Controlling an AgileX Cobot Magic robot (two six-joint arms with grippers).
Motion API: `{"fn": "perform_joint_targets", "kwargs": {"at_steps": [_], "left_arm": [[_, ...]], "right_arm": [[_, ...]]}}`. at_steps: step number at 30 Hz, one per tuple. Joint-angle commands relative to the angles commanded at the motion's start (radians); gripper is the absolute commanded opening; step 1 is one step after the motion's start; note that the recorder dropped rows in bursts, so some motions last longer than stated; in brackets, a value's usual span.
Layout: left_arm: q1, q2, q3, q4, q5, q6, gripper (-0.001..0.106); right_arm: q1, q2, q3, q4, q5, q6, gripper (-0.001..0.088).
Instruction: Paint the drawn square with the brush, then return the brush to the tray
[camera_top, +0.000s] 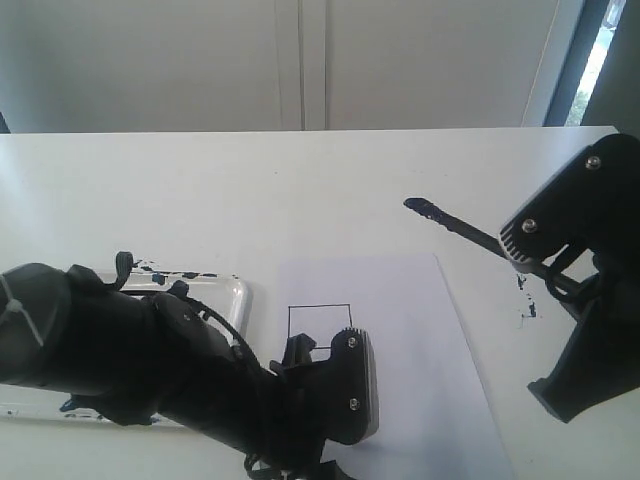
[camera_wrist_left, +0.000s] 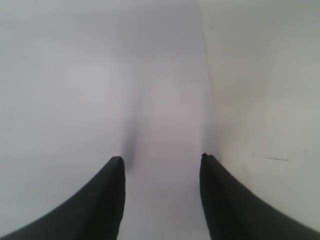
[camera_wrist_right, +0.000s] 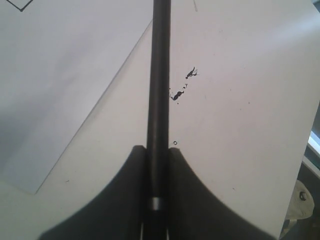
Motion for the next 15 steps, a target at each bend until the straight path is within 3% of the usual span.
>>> {"fn": "perform_joint_targets", "kwargs": {"at_steps": [9, 15], "left_arm": [[0.000, -0.067, 0.092, 0.054, -0.058, 0.000, 0.052], [0.000, -0.164, 0.099, 0.034, -0.217, -0.001, 0.052]], "right_arm": [[0.000, 0.000, 0.000, 0.000, 0.000, 0.000, 0.0000], [0.000, 0.000, 0.000, 0.002, -0.002, 0.000, 0.0000]]}}
